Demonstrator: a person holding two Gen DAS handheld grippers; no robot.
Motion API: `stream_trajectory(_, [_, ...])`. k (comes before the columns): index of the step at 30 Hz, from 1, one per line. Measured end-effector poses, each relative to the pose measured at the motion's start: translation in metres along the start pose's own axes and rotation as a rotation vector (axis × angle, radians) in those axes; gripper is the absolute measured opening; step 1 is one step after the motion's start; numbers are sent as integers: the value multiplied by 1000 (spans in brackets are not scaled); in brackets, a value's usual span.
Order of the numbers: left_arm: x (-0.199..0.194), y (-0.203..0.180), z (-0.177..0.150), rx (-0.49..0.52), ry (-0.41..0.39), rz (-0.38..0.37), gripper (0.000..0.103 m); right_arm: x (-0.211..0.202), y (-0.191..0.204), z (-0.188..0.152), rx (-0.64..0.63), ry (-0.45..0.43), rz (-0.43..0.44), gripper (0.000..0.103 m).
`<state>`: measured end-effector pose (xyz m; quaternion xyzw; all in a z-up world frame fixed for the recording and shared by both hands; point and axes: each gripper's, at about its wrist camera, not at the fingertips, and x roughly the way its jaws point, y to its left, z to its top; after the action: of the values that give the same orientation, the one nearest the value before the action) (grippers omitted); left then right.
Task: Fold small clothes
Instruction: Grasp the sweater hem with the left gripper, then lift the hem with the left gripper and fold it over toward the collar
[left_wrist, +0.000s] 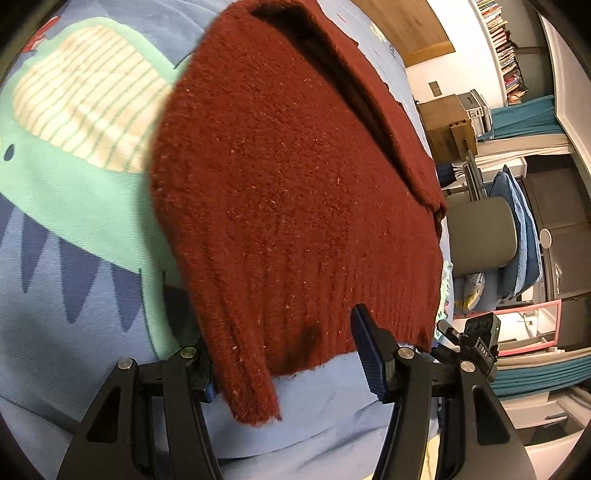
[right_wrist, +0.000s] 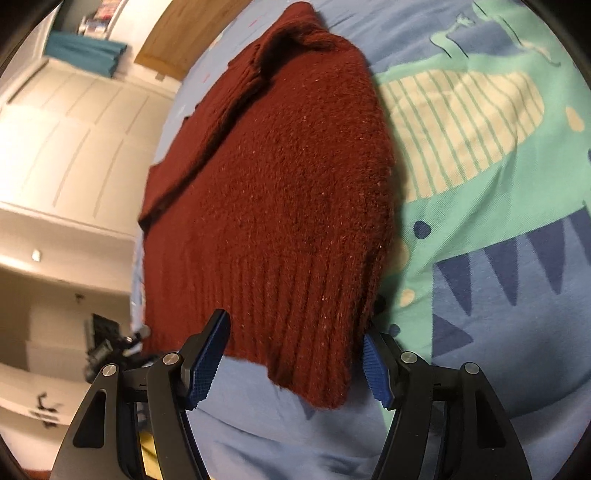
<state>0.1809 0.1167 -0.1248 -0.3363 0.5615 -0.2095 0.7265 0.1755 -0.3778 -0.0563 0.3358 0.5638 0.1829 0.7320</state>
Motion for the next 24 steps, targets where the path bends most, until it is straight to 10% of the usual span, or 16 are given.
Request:
stream_trajectory(15, [2,-1,-18,-49,-55,56,14,0,2,-2,24,-10,11,23])
stream_trajectory(24, [-3,-2,-26,-32,-92,85,6,-7,12,-5,-19,-65,36,18])
